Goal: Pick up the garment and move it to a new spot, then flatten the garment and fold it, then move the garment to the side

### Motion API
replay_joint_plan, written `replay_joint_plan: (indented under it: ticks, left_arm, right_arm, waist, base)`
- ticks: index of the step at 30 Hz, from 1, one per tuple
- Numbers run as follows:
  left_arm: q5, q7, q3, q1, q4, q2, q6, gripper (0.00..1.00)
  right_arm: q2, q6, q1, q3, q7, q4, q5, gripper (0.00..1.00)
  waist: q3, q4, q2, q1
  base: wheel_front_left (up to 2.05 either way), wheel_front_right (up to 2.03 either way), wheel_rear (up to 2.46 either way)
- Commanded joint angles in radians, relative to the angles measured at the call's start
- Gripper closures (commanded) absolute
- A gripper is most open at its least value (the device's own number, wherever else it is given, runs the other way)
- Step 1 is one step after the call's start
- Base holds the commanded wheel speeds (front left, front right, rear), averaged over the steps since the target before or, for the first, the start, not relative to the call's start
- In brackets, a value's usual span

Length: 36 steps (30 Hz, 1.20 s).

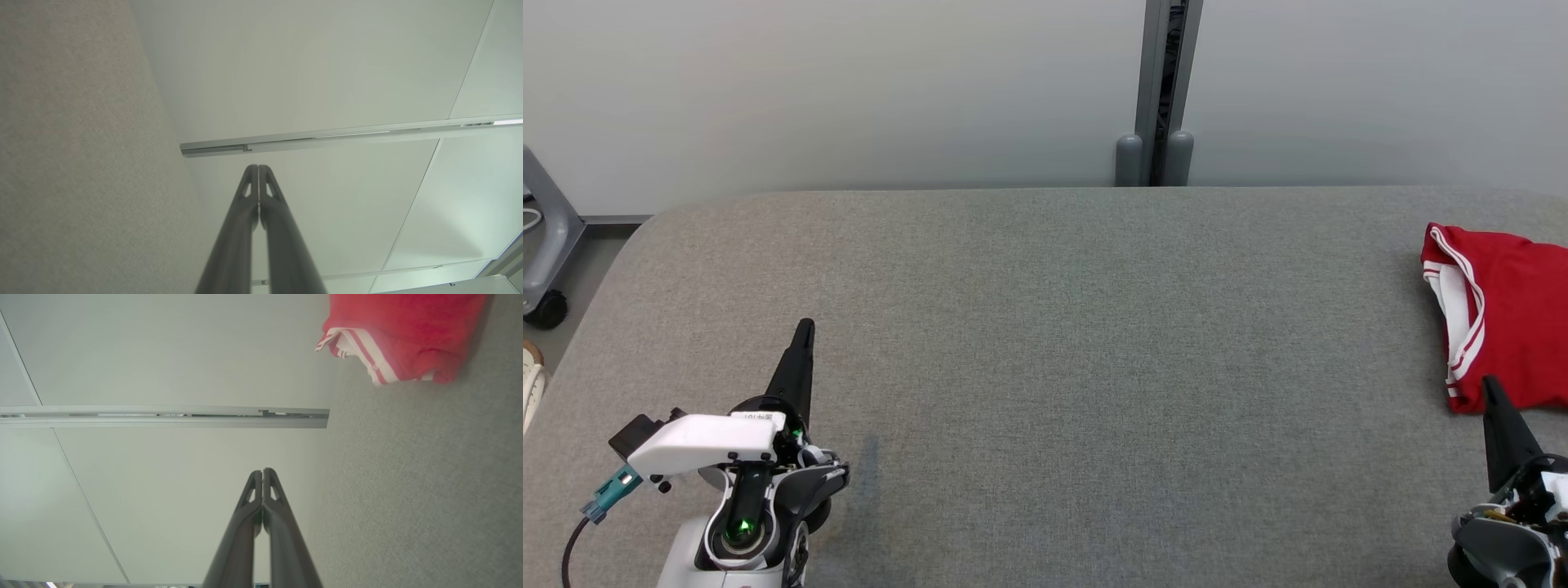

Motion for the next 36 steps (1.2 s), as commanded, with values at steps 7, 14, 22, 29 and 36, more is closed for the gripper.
replay_joint_plan:
  ticks: [7,14,22,29,36]
  left_arm:
    - [-0.004,0.0,0.003,-0.01,0.0,0.005,-0.003,1.0]
    - [-0.004,0.0,0.003,-0.01,0.0,0.005,-0.003,1.0]
    - [-0.004,0.0,0.003,-0.01,0.0,0.005,-0.003,1.0]
    - [-0.004,0.0,0.003,-0.01,0.0,0.005,-0.003,1.0]
    - [-0.004,0.0,0.003,-0.01,0.0,0.005,-0.003,1.0]
  right_arm:
    - [-0.009,0.0,-0.005,-0.002,0.002,0.003,0.006,1.0]
    - [-0.009,0.0,-0.005,-0.002,0.002,0.003,0.006,1.0]
    - [-0.009,0.0,-0.005,-0.002,0.002,0.003,0.006,1.0]
    - [-0.009,0.0,-0.005,-0.001,0.002,0.003,0.006,1.0]
    - [-0.009,0.0,-0.005,-0.001,0.002,0.003,0.006,1.0]
  waist:
    - [0.0,0.0,0.0,0.0]
    - [0.0,0.0,0.0,0.0]
    - [0.0,0.0,0.0,0.0]
    - [0.0,0.0,0.0,0.0]
    - [0.0,0.0,0.0,0.0]
  base:
    - [0.0,0.0,0.0]
    - [0.0,0.0,0.0]
    - [0.0,0.0,0.0]
    - [0.0,0.0,0.0]
    - [0.0,0.0,0.0]
